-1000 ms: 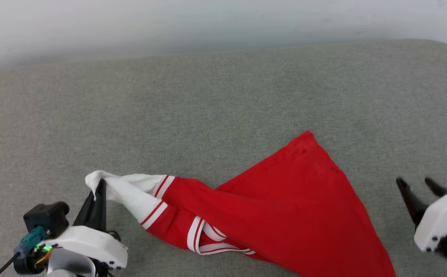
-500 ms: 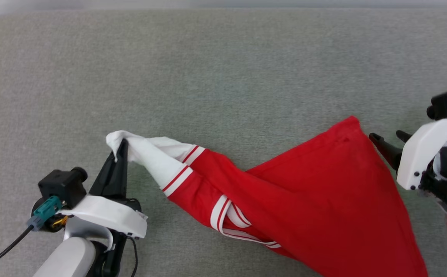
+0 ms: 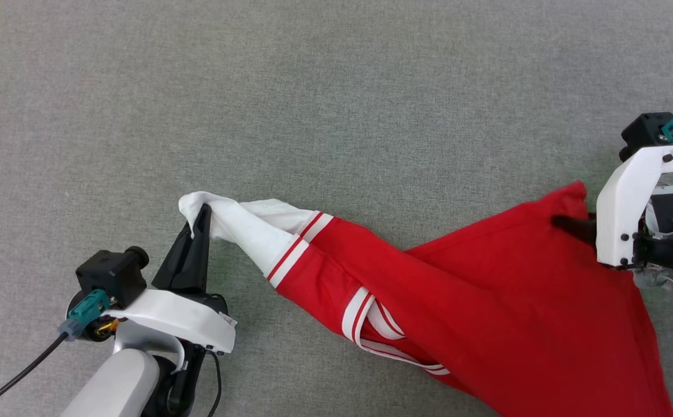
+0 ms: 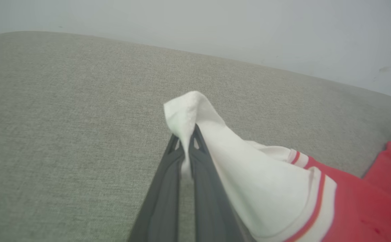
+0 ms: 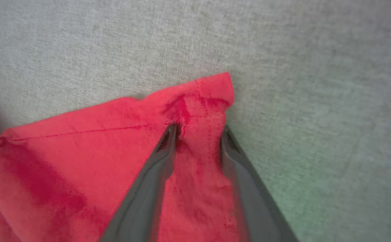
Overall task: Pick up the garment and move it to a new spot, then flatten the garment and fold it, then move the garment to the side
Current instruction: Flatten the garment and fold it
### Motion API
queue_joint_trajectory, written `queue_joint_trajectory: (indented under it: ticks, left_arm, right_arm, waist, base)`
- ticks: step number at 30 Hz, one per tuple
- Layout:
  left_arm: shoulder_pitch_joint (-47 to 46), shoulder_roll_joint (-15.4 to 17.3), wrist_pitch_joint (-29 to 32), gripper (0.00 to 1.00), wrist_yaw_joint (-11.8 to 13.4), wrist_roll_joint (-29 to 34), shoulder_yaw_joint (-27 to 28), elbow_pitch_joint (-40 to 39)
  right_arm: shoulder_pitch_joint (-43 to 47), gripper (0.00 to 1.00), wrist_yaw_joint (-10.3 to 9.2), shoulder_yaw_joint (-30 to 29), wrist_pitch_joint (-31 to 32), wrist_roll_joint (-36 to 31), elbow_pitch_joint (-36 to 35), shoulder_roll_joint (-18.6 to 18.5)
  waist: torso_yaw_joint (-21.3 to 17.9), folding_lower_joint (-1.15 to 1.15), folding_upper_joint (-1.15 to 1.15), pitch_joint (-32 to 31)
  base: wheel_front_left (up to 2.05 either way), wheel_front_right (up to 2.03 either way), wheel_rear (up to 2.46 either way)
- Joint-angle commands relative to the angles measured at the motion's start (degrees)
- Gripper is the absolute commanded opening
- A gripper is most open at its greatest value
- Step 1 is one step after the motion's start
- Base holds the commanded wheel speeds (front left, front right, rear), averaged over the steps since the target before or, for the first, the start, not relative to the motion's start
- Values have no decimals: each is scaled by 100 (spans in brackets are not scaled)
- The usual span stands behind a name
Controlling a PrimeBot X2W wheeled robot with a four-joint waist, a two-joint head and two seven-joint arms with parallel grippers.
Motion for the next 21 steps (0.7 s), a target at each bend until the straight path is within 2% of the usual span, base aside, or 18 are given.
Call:
queue_joint_trajectory:
  ticks: [1, 7, 13, 16, 21]
  left_arm:
    - [-23, -28, -35, 0, -23, -16, 6, 37]
    - [28, -18, -40, 0, -72, -89, 19, 150]
    - [-157, 93, -64, 0, -121, -68, 108, 216]
    - [-327, 208, 23, 0, -191, -54, 143, 228]
    - [-849, 417, 199, 0, -327, -100, 297, 326]
  right_arm:
    - [346, 0, -1, 99, 277, 93, 329, 252]
    - [110, 0, -2, -21, 253, 127, 100, 231]
    - [-149, 0, -2, 96, -620, -7, -240, -13]
    - [-243, 0, -2, 83, -917, 137, -214, -32]
    - [-475, 0, -2, 75, -1426, -58, -107, -168]
  waist:
    - [4, 0, 0, -17]
    - [-11, 0, 0, -188]
    - [-105, 0, 0, -594]
    - [-178, 0, 0, -861]
    - [-326, 0, 0, -1297]
  base:
    - [0, 0, 0]
    - [0, 0, 0]
    - [0, 0, 0]
    - [0, 0, 0]
    - [0, 0, 0]
